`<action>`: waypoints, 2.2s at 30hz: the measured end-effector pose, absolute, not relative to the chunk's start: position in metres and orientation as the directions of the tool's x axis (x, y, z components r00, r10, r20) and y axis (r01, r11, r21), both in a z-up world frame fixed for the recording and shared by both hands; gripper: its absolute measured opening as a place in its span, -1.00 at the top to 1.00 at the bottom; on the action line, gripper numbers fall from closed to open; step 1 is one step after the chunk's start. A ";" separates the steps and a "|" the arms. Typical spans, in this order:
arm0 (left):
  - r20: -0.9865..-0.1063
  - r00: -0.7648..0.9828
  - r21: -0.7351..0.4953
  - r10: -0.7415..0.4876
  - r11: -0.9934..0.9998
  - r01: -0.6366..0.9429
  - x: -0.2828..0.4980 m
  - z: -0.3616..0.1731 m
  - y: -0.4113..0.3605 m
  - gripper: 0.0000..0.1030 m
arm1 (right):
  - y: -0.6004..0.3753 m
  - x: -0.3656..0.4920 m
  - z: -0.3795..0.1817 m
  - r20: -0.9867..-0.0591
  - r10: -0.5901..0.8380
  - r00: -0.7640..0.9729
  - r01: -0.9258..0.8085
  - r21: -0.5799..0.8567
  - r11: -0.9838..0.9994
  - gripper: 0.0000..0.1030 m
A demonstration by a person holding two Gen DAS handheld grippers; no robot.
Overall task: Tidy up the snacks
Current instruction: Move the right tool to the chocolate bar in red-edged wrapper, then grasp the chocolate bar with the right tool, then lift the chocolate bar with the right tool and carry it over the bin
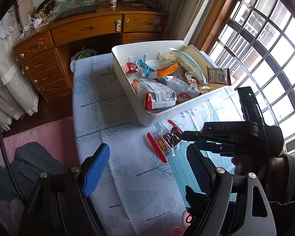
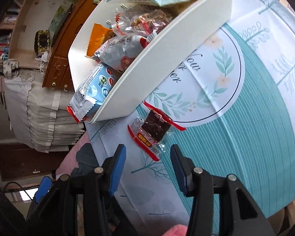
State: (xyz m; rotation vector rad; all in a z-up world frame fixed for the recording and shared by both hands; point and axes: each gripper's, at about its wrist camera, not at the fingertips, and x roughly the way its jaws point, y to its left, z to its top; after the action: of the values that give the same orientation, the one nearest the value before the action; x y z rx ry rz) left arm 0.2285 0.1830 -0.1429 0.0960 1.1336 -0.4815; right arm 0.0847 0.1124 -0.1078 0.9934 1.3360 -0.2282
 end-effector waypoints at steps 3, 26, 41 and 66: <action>-0.890 0.321 -0.167 -0.325 0.886 0.433 0.232 -0.146 0.183 -0.54 | 0.118 0.088 -0.121 -0.872 0.409 0.268 0.704 0.467 0.535 0.08; -0.922 0.261 -0.166 -0.284 0.903 0.396 0.246 -0.172 0.200 -0.54 | 0.143 0.148 -0.159 -0.970 0.220 0.103 0.784 0.216 0.582 -0.25; -0.930 0.252 -0.152 -0.268 0.904 0.399 0.242 -0.173 0.193 -0.54 | 0.178 0.151 -0.151 -0.984 0.160 0.083 0.726 0.170 0.667 0.07; -0.924 0.249 -0.166 -0.289 0.893 0.418 0.221 -0.155 0.090 -0.54 | 0.106 0.113 -0.054 -0.967 -0.018 0.253 0.640 0.153 0.753 0.07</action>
State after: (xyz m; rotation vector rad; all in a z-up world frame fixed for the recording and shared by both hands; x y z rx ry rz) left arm 0.2207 0.0900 -0.1553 0.1221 1.2285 -0.4832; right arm 0.1127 0.1063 -0.0542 0.5973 1.2487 -0.4850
